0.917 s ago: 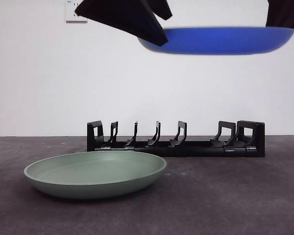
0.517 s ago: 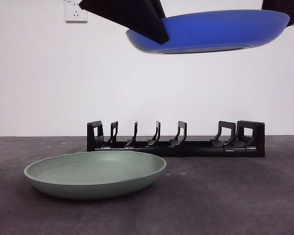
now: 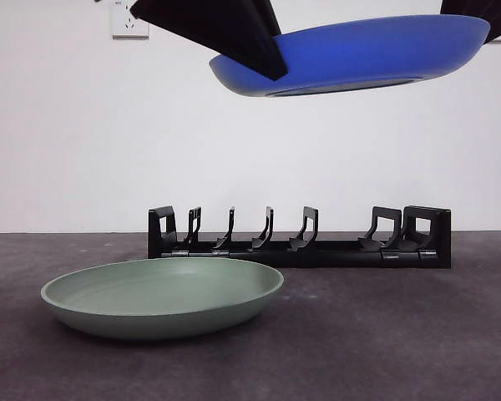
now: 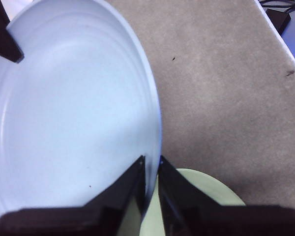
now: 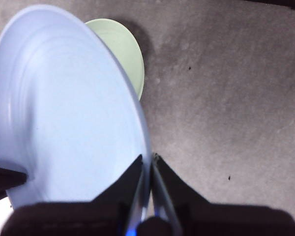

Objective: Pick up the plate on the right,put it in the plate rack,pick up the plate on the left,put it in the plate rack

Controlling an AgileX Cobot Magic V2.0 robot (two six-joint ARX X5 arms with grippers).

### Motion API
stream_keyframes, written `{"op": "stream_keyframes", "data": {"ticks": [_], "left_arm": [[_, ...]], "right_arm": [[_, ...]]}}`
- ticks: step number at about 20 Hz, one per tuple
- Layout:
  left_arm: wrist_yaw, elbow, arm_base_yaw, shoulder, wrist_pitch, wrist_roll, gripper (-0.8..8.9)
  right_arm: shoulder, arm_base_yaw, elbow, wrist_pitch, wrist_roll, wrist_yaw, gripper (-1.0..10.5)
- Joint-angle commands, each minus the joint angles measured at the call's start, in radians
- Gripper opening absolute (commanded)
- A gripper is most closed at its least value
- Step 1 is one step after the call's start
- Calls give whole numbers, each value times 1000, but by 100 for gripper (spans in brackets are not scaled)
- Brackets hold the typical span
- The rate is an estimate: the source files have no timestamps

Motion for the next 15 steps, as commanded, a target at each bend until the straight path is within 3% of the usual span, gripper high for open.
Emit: {"op": "stream_keyframes", "data": {"ticks": [1,6,12,15], "left_arm": [[-13,0,3,-1,-16,-79,-8],[-13,0,3,-1,-27,-96,-8],[0,0,5,-1,-41,-161,-8],[68,0,36,-1,-3,-259,-8]], "right_arm": [[-1,-6,5,23,-1,-1,39],[-1,-6,6,58,0,-50,303],[-21,-8,60,113,16,-85,322],[-85,-9,112,176,54,-19,322]]}}
